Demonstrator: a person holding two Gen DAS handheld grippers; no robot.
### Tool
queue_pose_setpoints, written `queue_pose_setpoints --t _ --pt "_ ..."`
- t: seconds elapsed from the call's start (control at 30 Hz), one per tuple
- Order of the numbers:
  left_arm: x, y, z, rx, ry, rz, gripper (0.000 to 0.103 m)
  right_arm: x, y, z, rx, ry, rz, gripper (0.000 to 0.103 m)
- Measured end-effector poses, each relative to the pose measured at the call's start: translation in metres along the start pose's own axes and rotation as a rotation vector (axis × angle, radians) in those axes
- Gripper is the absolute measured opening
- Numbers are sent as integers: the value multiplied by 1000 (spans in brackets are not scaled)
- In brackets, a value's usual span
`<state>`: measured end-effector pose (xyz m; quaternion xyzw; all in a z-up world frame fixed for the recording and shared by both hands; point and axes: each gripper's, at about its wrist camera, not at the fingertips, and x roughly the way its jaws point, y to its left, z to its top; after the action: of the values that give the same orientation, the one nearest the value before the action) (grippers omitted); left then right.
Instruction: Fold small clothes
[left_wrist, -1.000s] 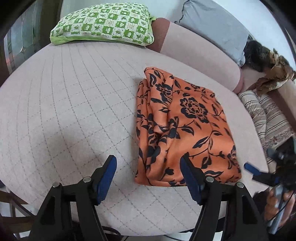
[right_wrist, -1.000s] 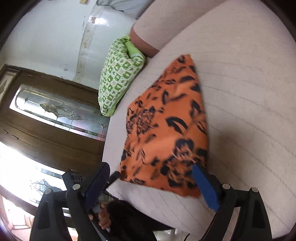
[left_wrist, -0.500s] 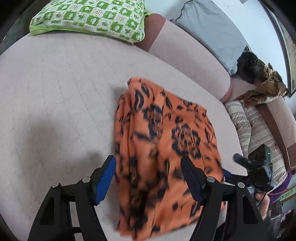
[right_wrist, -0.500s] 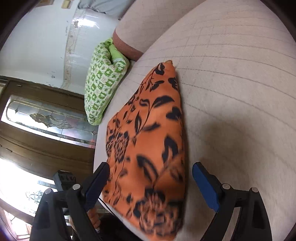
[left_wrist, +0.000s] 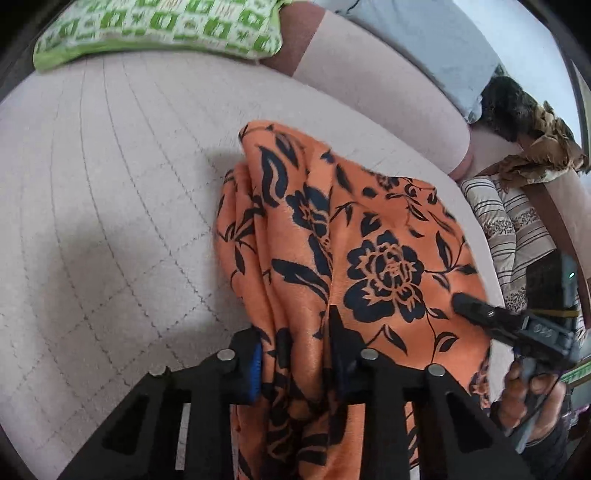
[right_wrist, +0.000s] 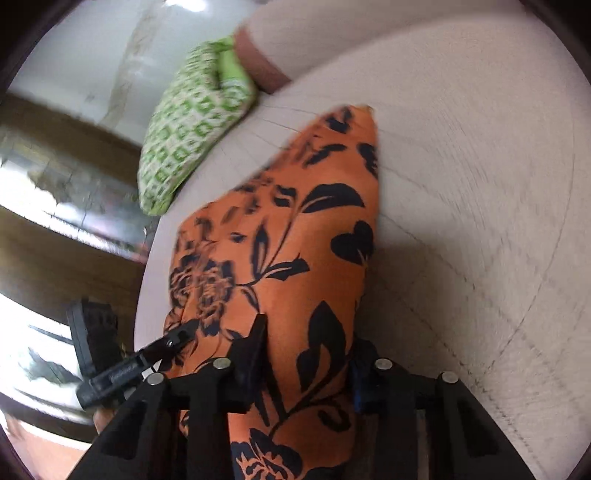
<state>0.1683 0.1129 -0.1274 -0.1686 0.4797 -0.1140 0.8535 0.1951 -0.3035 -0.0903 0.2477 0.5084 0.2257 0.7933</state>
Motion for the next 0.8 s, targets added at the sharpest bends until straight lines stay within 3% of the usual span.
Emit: queue_pose_setpoints --t 0.23,0.43,0.5,0.57,0.6,0.63,0.67,0.73,0.8 --pt "-42 -46 13 64 -143 -40 29 -68 30 33 -127 -113 1 36" --pt "-11 -71 22 126 -115 -37 30 -98 -27 59 -74 -155 -9 36" --pt "24 -64 22 112 -56 7 37 -80 -63 65 -16 -106 -9 38" --pt "58 -55 16 98 44 62 40 -64 -95 58 55 -75 -60 46" --pt "62 -47 11 75 32 51 56 -52 -113 50 103 -27 -156 55" --pt "56 -43 9 66 11 60 63 -55 -122 44 125 -35 -153 60" --pt "47 -40 6 75 -5 83 63 -62 -125 38 141 -69 -120 64" --pt "24 -41 2 125 -44 100 63 -81 -121 30 141 -124 -175 64" --pt "2 -53 -2 201 -98 153 62 -100 -109 27 116 -190 -158 65"
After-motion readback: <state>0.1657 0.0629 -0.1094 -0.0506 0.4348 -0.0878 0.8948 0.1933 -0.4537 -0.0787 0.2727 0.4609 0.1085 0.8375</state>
